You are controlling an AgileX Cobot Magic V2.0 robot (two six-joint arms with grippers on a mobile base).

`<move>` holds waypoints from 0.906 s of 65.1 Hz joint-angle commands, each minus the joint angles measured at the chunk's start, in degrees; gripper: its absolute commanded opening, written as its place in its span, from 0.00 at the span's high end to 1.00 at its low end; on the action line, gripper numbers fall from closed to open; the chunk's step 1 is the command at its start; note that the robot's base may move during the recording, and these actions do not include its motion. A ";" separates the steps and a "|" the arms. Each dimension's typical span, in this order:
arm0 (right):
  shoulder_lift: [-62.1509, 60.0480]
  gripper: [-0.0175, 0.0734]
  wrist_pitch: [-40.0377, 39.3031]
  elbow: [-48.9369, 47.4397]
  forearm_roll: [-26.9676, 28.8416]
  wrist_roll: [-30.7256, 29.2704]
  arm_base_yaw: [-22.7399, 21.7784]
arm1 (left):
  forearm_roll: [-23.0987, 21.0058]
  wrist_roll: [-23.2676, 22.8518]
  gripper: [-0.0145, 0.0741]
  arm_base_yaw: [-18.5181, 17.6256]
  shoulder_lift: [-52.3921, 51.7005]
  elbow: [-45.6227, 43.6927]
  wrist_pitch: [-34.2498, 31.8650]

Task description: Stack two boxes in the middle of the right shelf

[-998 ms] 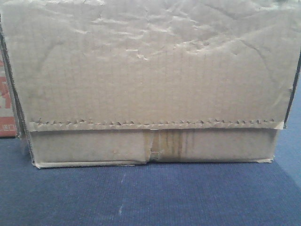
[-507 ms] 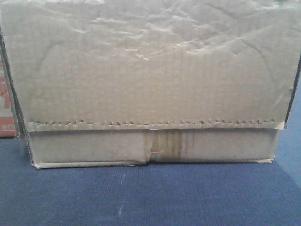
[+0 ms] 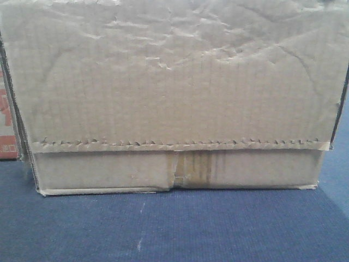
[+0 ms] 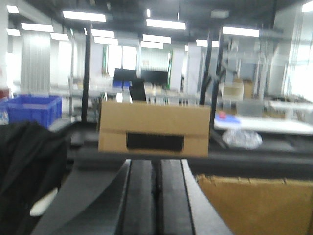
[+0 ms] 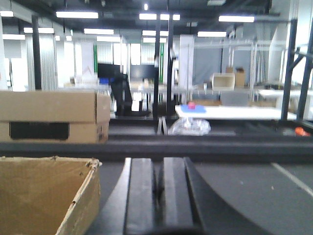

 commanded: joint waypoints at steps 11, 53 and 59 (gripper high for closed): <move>15.84 0.33 6.13 -9.51 -0.02 -0.12 -0.13 | 5.22 -0.12 0.52 -2.95 12.73 -11.58 13.80; 24.11 0.18 2.85 -9.31 -0.12 -0.12 4.13 | 7.97 -0.12 0.19 -5.46 42.78 -27.75 30.46; 25.10 0.18 2.85 -9.31 -0.12 -0.12 4.40 | 8.71 1.33 0.19 -1.74 49.11 -34.82 37.15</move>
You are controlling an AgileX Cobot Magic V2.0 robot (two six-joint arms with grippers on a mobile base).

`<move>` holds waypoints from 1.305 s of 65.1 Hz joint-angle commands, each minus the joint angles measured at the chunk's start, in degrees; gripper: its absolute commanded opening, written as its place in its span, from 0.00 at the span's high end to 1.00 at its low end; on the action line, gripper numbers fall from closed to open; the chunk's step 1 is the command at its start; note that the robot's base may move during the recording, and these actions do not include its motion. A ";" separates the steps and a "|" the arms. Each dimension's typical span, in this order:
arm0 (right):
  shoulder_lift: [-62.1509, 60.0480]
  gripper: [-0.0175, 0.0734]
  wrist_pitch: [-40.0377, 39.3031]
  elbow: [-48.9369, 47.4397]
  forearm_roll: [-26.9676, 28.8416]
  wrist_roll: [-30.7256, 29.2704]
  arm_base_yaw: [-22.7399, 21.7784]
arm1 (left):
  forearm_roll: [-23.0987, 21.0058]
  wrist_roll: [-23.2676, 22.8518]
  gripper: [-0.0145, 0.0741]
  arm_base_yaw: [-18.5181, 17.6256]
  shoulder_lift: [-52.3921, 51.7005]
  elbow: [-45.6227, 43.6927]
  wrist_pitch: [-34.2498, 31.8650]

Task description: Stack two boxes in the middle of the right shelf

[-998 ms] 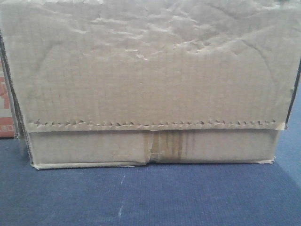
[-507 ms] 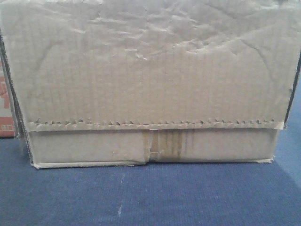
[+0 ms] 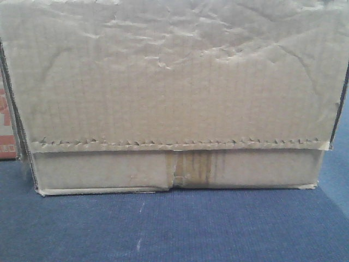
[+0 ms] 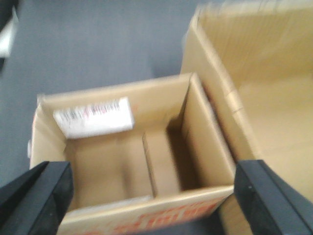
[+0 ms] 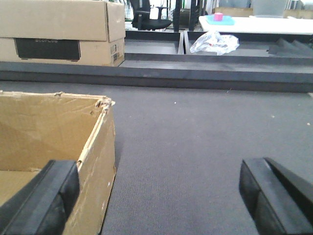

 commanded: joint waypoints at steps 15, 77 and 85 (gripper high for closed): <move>1.23 0.18 -1.10 -0.33 -0.24 -0.12 0.48 | -2.52 10.71 0.19 15.93 14.23 -14.82 10.56; 1.25 0.18 -1.59 -0.33 -0.24 -0.12 0.48 | -4.43 15.93 0.31 18.93 37.48 -14.82 9.54; 1.25 0.18 -1.79 -0.33 -0.24 -0.12 0.48 | -4.43 15.93 0.60 18.93 37.48 -14.82 9.46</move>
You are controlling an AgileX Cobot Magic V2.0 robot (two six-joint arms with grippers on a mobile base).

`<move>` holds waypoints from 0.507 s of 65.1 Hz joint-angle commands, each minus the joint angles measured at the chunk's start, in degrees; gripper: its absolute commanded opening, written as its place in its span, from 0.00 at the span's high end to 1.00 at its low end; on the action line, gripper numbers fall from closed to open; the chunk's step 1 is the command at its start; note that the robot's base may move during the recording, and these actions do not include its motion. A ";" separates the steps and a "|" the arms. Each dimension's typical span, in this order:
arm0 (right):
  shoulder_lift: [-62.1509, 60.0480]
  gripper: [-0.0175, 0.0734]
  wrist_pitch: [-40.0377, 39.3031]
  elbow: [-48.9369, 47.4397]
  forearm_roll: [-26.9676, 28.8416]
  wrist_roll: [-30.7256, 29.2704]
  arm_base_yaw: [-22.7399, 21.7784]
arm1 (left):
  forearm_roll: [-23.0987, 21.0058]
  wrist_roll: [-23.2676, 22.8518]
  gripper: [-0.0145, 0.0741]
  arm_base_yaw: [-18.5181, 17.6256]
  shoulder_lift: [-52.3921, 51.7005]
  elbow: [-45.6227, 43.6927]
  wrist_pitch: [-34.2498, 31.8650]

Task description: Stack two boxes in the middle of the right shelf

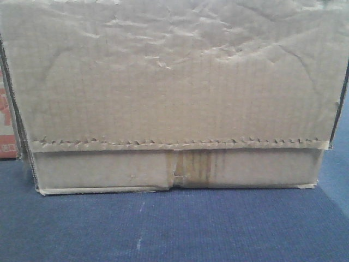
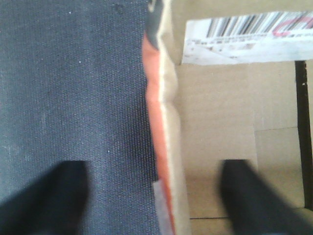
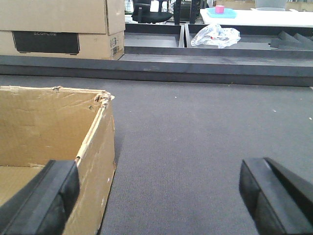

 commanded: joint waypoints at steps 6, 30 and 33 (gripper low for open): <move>0.39 0.18 -1.69 -0.33 -0.24 -0.22 0.01 | -0.80 0.27 0.94 0.08 -0.04 -0.36 -0.60; 0.39 0.18 -1.69 -0.33 -0.24 -0.22 0.01 | 0.72 -7.12 0.96 0.08 -7.15 -3.60 -0.38; 0.39 0.18 -1.69 -0.33 -0.24 -0.22 0.01 | 0.86 -8.61 0.96 0.08 -8.92 -5.25 -0.38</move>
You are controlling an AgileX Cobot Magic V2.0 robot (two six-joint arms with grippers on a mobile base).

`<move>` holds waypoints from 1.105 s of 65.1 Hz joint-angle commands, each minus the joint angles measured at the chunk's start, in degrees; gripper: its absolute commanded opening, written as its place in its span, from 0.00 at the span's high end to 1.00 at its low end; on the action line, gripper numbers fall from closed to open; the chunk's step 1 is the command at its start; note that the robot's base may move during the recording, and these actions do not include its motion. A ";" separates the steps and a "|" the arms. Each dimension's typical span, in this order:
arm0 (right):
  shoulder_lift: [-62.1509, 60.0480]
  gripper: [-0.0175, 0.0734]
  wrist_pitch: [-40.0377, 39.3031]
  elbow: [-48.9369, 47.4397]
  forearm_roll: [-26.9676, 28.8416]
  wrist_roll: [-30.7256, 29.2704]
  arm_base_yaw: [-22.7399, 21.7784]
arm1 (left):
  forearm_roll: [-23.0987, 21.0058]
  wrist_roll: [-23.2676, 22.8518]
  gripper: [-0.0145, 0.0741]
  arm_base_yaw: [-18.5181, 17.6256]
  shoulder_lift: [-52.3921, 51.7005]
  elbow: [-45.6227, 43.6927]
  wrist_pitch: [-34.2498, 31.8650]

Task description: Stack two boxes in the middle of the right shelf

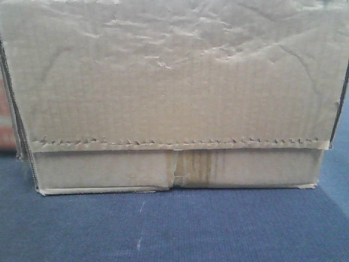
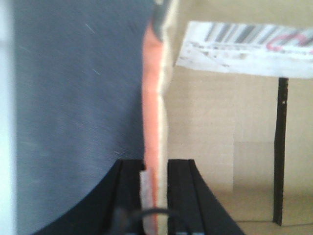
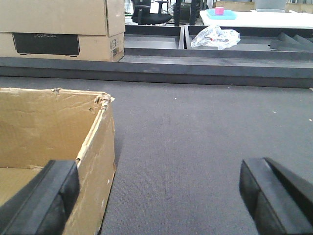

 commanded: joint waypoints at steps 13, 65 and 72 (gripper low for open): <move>0.39 0.18 -1.35 -0.33 -0.24 -0.22 0.01 | -0.33 -8.36 0.96 -0.04 -11.09 -10.72 -2.39; 0.39 0.18 -1.33 -0.33 -0.13 -0.22 0.01 | -6.73 -17.27 0.96 -32.63 -10.52 -22.06 -1.42; 0.39 0.18 -1.33 -0.33 -0.13 -0.22 0.01 | -2.41 -20.17 0.96 -36.55 -6.73 -22.06 -1.42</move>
